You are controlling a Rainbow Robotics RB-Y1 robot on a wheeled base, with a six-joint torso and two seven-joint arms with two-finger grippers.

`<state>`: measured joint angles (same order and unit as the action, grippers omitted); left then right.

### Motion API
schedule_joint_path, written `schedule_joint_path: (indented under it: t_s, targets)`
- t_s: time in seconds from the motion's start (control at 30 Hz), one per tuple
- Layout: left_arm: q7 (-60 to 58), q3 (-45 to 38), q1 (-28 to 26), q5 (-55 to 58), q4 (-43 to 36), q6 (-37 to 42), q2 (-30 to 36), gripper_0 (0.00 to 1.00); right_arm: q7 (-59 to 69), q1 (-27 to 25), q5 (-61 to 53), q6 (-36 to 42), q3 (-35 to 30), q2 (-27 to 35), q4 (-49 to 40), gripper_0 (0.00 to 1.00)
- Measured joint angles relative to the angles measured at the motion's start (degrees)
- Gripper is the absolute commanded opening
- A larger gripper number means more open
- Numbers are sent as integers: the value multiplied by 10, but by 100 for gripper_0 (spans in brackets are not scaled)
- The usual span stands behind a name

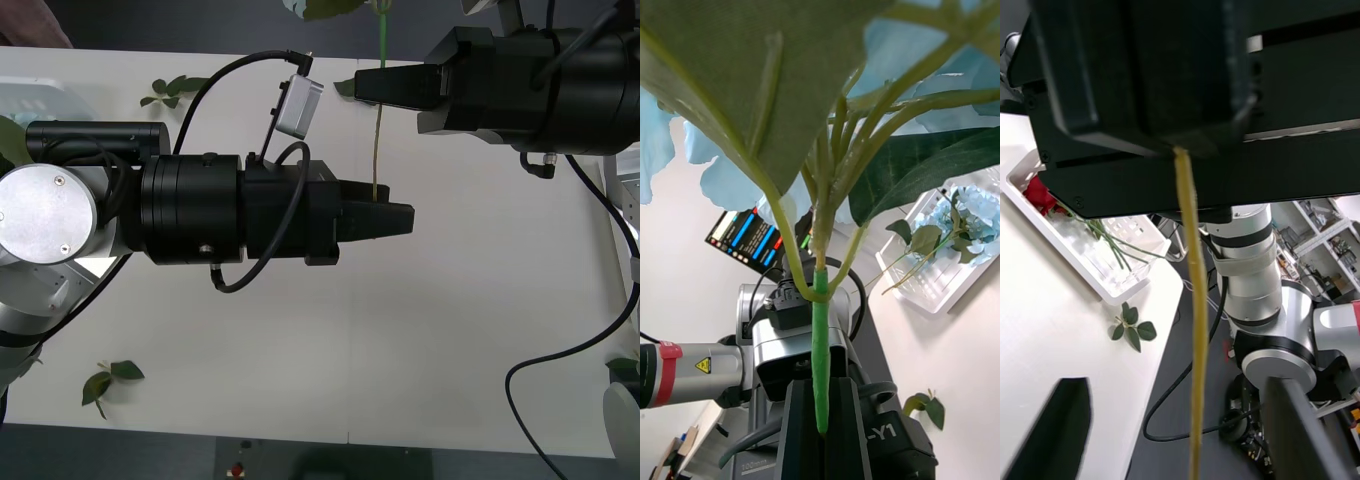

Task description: Put the red flowers into the right box and the blue flowers into the left box

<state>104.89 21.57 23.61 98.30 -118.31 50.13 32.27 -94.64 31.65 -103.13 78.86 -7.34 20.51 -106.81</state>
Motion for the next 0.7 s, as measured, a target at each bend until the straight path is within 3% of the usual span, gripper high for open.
schedule_joint_path:
  t_s: [0.57, 0.6, 0.67, 0.7]
  targets:
    - [-1, 0, 4, 0, 9, 0, -24, 0, 0, 0, 0, 0, 0, 0, 0, 1]
    - [-1, 0, 4, 0, 9, 0, -24, 0, 0, 0, 0, 0, 0, 0, 0, 8]
    - [-1, 0, 4, 0, 9, 0, -24, 0, 0, 0, 0, 0, 0, 0, 0, 59]
    - [-1, 0, 4, 0, 9, 0, -24, 0, 0, 0, 0, 0, 0, 0, 0, 71]
